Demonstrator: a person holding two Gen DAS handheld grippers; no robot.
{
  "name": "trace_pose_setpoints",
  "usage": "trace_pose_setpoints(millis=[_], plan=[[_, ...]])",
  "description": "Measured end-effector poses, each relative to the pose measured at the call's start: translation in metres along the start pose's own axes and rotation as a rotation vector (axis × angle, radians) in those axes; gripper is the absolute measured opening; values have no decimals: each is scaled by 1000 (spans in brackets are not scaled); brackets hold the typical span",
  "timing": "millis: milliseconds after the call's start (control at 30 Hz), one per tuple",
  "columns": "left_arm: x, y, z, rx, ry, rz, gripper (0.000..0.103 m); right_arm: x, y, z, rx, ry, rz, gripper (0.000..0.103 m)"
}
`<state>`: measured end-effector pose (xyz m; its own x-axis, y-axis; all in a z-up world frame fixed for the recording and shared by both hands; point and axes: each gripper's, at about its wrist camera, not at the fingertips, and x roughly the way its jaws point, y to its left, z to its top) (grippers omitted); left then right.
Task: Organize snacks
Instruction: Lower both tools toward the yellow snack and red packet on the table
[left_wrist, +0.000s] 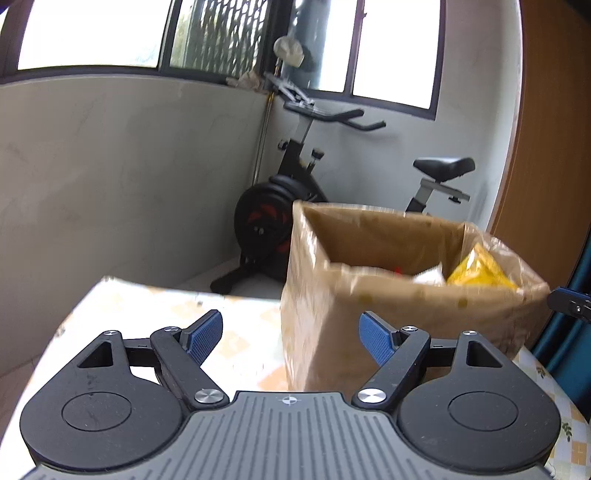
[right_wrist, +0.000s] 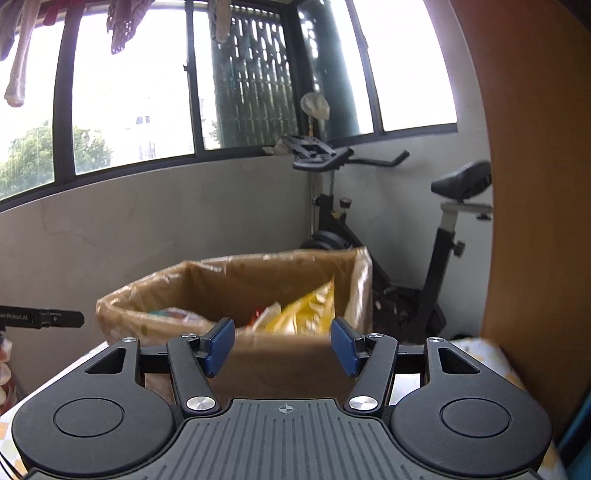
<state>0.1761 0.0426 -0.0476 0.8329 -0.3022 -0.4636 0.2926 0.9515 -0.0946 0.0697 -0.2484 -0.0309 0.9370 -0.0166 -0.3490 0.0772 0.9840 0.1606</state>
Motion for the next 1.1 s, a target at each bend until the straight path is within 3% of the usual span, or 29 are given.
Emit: trace_pose_setpoints(millis=[200, 400, 567, 633, 900, 1100], plan=[[8, 5, -42, -64, 95, -1, 82, -1, -13, -52, 7, 154, -39, 55], [17, 0, -66, -89, 146, 6, 82, 12, -24, -104, -122, 365, -53, 57], [17, -6, -81, -93, 172, 4, 82, 18, -32, -126, -232, 473, 7, 64], [18, -8, -86, -101, 179, -1, 82, 20, -29, -132, -308, 506, 51, 69], [14, -15, -96, -107, 200, -19, 82, 37, -30, -134, -473, 588, 143, 69], [16, -13, -99, -117, 213, -14, 82, 40, -45, -131, -432, 615, 247, 52]])
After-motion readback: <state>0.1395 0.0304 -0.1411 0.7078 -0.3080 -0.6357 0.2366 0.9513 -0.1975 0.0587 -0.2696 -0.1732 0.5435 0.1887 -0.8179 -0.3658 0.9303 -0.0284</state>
